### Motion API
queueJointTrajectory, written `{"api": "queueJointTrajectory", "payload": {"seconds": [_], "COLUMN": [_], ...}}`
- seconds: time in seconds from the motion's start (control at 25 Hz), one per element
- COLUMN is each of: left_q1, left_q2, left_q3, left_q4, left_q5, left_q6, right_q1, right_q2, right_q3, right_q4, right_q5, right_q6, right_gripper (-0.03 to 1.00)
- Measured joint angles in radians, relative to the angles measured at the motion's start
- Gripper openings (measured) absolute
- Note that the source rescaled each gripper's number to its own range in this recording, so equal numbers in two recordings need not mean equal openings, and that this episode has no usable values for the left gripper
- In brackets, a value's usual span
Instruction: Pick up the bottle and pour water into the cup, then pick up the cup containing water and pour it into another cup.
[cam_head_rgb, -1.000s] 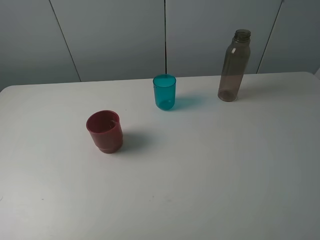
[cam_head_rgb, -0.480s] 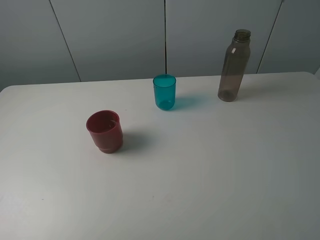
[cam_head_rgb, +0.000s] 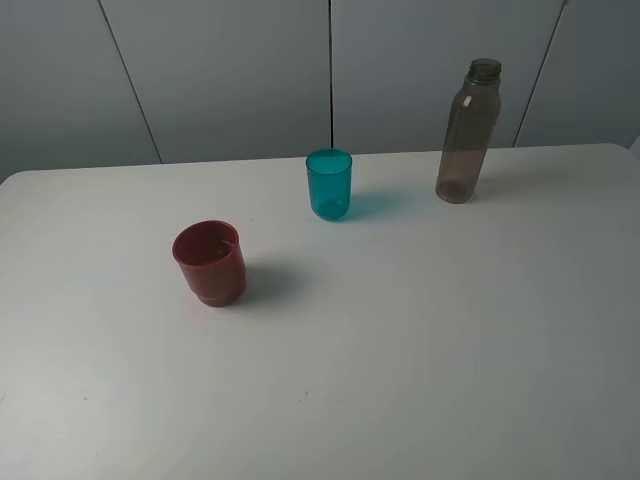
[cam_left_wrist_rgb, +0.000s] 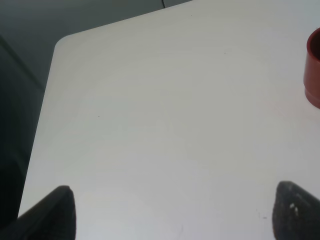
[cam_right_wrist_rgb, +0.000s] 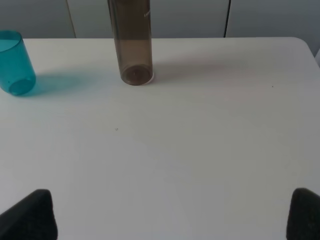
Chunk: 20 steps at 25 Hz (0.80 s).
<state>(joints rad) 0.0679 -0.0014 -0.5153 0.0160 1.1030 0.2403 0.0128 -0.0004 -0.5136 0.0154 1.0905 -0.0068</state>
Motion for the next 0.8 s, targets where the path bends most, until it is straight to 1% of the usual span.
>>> {"api": "queueJointTrajectory", "payload": {"seconds": [0.48,0.8], "left_q1": [0.000,0.000], "left_q2": [0.000,0.000], "left_q3": [0.000,0.000], "left_q4": [0.000,0.000], "left_q5": [0.000,0.000], "left_q6": [0.000,0.000], "right_q1": [0.005,0.005], "right_q2": [0.000,0.000], "right_q3": [0.000,0.000], "right_q4": [0.002,0.063], "right_q5": [0.000,0.000], "right_q6": [0.007,-0.078], "right_gripper": [1.00,1.00]}}
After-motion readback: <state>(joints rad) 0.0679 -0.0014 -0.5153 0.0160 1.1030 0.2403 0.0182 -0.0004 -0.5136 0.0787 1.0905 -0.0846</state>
